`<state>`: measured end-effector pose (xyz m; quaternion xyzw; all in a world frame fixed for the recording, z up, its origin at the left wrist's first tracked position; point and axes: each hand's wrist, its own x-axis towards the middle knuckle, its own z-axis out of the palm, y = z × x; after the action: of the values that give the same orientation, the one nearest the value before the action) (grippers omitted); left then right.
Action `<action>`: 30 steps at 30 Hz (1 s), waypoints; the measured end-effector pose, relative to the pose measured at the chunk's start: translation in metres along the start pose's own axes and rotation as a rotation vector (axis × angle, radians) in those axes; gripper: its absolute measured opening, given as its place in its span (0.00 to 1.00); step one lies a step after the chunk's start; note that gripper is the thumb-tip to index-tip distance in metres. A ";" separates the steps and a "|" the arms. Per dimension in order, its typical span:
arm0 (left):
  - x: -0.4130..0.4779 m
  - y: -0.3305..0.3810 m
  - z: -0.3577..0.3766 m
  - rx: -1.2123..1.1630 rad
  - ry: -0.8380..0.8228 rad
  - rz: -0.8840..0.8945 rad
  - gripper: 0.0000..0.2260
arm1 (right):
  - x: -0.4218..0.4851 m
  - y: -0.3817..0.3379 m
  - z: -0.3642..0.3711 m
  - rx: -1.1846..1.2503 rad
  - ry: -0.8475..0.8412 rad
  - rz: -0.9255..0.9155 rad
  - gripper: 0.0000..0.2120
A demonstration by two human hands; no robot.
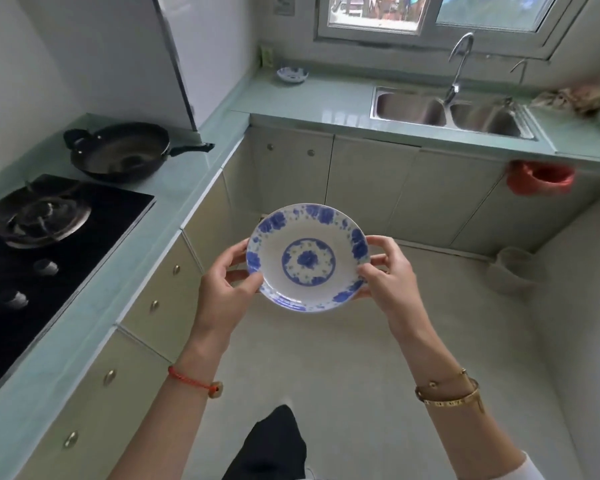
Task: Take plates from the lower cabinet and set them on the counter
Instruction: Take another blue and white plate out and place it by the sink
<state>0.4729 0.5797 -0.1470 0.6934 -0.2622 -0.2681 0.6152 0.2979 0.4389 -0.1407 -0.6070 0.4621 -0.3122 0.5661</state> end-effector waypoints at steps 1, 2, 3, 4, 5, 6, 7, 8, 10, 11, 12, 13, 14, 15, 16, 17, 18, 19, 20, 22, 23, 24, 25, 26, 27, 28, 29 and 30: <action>0.017 0.001 0.008 0.006 -0.011 -0.007 0.20 | 0.018 -0.001 -0.001 -0.001 0.006 0.004 0.21; 0.034 0.001 0.015 0.013 -0.021 -0.013 0.20 | 0.035 -0.002 -0.002 -0.001 0.010 0.011 0.21; 0.052 0.001 0.022 0.021 -0.027 -0.017 0.21 | 0.053 -0.003 -0.001 0.000 0.016 0.018 0.21; 0.072 0.001 0.029 0.025 -0.034 -0.017 0.21 | 0.072 -0.004 -0.001 0.003 0.022 0.024 0.21; 0.092 0.001 0.036 0.030 -0.040 -0.016 0.22 | 0.091 -0.005 0.000 0.004 0.028 0.030 0.21; 0.115 0.000 0.043 0.033 -0.048 -0.014 0.23 | 0.112 -0.007 0.002 0.008 0.035 0.034 0.20; 0.137 0.001 0.050 0.037 -0.057 -0.011 0.23 | 0.132 -0.009 0.004 0.008 0.041 0.040 0.20; 0.160 0.003 0.056 0.038 -0.069 -0.013 0.22 | 0.152 -0.012 0.006 0.004 0.046 0.042 0.20; 0.206 0.006 0.068 0.033 -0.085 -0.019 0.23 | 0.195 -0.021 0.012 0.005 0.062 0.039 0.20; 0.230 0.010 0.074 0.030 -0.092 -0.015 0.23 | 0.217 -0.026 0.015 0.005 0.067 0.033 0.19; 0.248 0.013 0.078 0.035 -0.098 -0.013 0.23 | 0.233 -0.029 0.017 0.000 0.069 0.029 0.19; 0.274 0.017 0.086 0.031 -0.103 -0.009 0.23 | 0.258 -0.035 0.019 -0.004 0.078 0.024 0.19; 0.297 0.020 0.092 0.030 -0.109 -0.005 0.23 | 0.281 -0.040 0.021 -0.006 0.084 0.021 0.19; 0.319 0.024 0.098 0.029 -0.118 0.002 0.22 | 0.302 -0.044 0.023 -0.004 0.091 0.021 0.19; 0.342 0.027 0.104 0.029 -0.127 0.010 0.22 | 0.324 -0.049 0.025 0.002 0.097 0.020 0.19; 0.364 0.031 0.111 0.033 -0.137 0.018 0.23 | 0.345 -0.053 0.028 0.007 0.107 0.019 0.19; 0.386 0.033 0.118 0.038 -0.146 0.022 0.23 | 0.366 -0.056 0.029 0.009 0.120 0.018 0.19; 0.407 0.035 0.125 0.049 -0.154 0.023 0.23 | 0.386 -0.060 0.030 0.007 0.132 0.018 0.19; 0.428 0.036 0.133 0.063 -0.162 0.018 0.23 | 0.406 -0.062 0.031 0.006 0.143 0.020 0.19; 0.466 0.038 0.147 0.079 -0.172 -0.001 0.24 | 0.445 -0.067 0.032 0.003 0.154 0.023 0.18; 0.484 0.038 0.154 0.085 -0.171 -0.010 0.24 | 0.465 -0.069 0.033 0.003 0.156 0.028 0.18; 0.503 0.039 0.162 0.089 -0.163 -0.018 0.25 | 0.486 -0.071 0.033 0.005 0.157 0.031 0.18; 0.523 0.039 0.170 0.089 -0.151 -0.024 0.25 | 0.508 -0.072 0.034 0.004 0.156 0.033 0.18; 0.542 0.040 0.178 0.089 -0.142 -0.027 0.25 | 0.529 -0.073 0.034 0.001 0.153 0.030 0.18; 0.562 0.040 0.187 0.086 -0.136 -0.030 0.25 | 0.552 -0.075 0.034 -0.003 0.150 0.026 0.18; 0.582 0.039 0.197 0.083 -0.129 -0.034 0.25 | 0.576 -0.075 0.033 -0.010 0.147 0.019 0.17; 0.602 0.039 0.206 0.080 -0.121 -0.036 0.26 | 0.600 -0.076 0.032 -0.012 0.141 0.015 0.17; 0.622 0.040 0.216 0.080 -0.112 -0.038 0.26 | 0.623 -0.078 0.031 -0.008 0.134 0.015 0.16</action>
<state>0.7686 -0.0098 -0.1589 0.7062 -0.2934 -0.3076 0.5661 0.5779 -0.1239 -0.1593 -0.5836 0.5046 -0.3462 0.5338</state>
